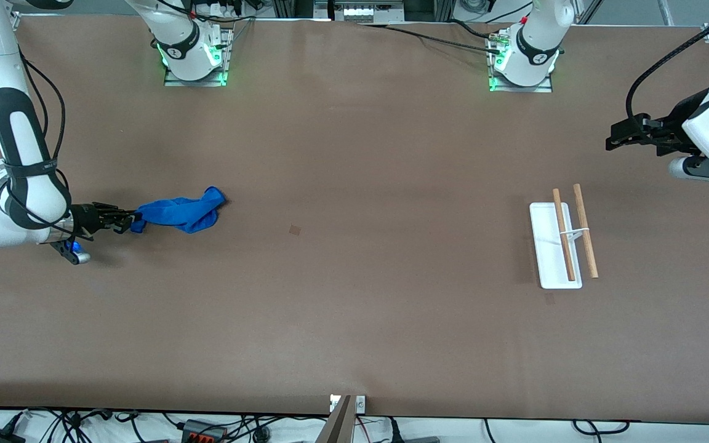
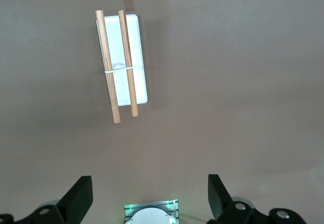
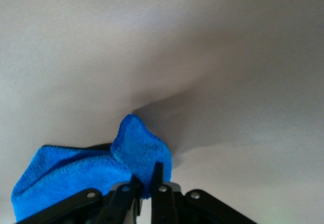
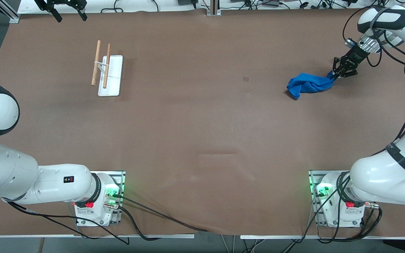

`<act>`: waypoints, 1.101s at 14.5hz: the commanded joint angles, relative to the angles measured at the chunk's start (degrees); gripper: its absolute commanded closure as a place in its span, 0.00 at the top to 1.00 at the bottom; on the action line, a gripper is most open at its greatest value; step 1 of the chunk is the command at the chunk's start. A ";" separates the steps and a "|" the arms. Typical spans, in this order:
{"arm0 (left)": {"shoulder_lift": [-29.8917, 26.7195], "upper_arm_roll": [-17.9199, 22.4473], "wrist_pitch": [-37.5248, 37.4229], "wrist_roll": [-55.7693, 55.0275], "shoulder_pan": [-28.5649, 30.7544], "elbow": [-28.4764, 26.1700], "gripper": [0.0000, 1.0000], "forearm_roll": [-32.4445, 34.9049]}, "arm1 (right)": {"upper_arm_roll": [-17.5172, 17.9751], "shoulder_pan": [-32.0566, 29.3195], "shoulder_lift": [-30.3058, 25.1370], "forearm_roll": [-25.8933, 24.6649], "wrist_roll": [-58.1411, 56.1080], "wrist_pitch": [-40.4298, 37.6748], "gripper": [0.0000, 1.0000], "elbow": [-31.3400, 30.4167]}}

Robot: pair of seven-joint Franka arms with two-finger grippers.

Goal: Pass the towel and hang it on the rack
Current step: 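Lift the towel with the right gripper while the left gripper approaches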

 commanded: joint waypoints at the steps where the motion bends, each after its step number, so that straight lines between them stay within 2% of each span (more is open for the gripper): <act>1: 0.50 -0.01 -0.84 1.19 0.24 1.27 1.00 0.02 | 0.73 -0.54 0.02 0.83 -6.85 -3.54 0.00 3.44; 2: 0.50 -0.01 -0.76 1.28 0.15 1.27 1.00 0.11 | 0.99 -0.19 -0.24 0.91 -7.48 -7.73 0.00 6.85; 5: 1.55 -0.01 -0.67 1.19 0.15 1.27 1.00 -0.15 | 1.70 3.57 -0.24 0.56 -6.00 -23.12 0.00 23.27; 7: 1.99 -0.01 -0.76 0.84 0.07 1.27 1.00 0.02 | 1.78 7.53 -0.76 0.82 -5.73 -27.10 0.00 30.14; 9: 2.43 -0.01 -0.84 1.18 -0.29 1.27 1.00 -0.06 | 2.92 11.31 -1.12 1.18 -6.17 -27.81 0.00 32.80; 10: 2.95 -0.10 -0.76 1.28 -0.37 1.27 1.00 -0.76 | 5.19 12.28 -1.12 1.53 -5.74 -27.73 0.00 33.51; 13: 6.20 -0.27 -0.40 1.37 -1.51 1.27 1.00 -4.09 | 16.69 12.73 -1.74 5.29 -0.84 -25.72 0.00 39.12; 15: 7.70 -0.27 2.83 6.52 -1.34 0.84 1.00 -8.04 | 26.52 12.73 -1.74 6.27 6.19 -17.23 0.00 39.75; 16: 8.75 -0.27 4.68 12.82 -0.91 0.66 1.00 -9.89 | 30.49 12.99 -1.74 6.19 9.01 -12.31 0.00 39.76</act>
